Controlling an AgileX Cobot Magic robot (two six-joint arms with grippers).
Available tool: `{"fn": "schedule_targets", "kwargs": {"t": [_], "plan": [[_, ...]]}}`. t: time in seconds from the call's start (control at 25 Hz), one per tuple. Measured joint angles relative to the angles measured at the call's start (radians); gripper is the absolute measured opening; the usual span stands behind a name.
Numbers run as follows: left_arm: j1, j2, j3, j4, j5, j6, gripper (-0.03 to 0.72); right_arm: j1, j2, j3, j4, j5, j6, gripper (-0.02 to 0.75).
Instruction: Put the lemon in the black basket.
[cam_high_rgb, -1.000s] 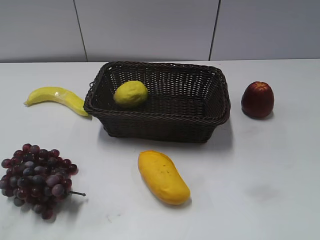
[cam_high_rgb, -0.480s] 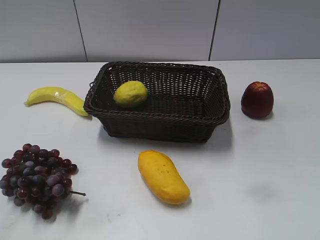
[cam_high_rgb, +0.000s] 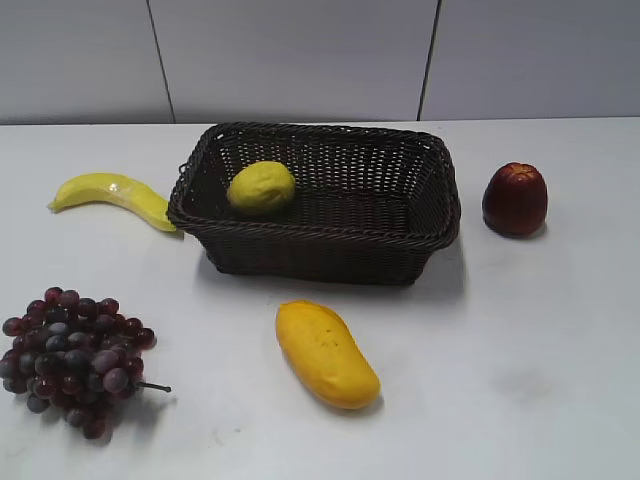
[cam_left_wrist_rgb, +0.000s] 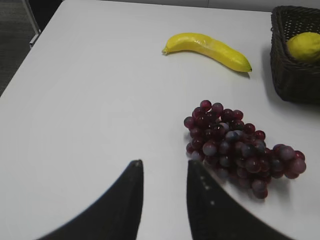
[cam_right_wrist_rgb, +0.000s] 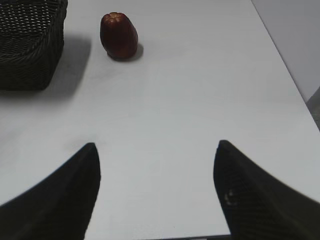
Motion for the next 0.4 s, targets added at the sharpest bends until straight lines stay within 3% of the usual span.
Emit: {"fn": "schedule_targets", "kwargs": {"t": [0.4], "plan": [[0.000, 0.000, 0.000, 0.000, 0.000, 0.000, 0.235, 0.000, 0.000, 0.000, 0.000, 0.001, 0.000, 0.574]]}}
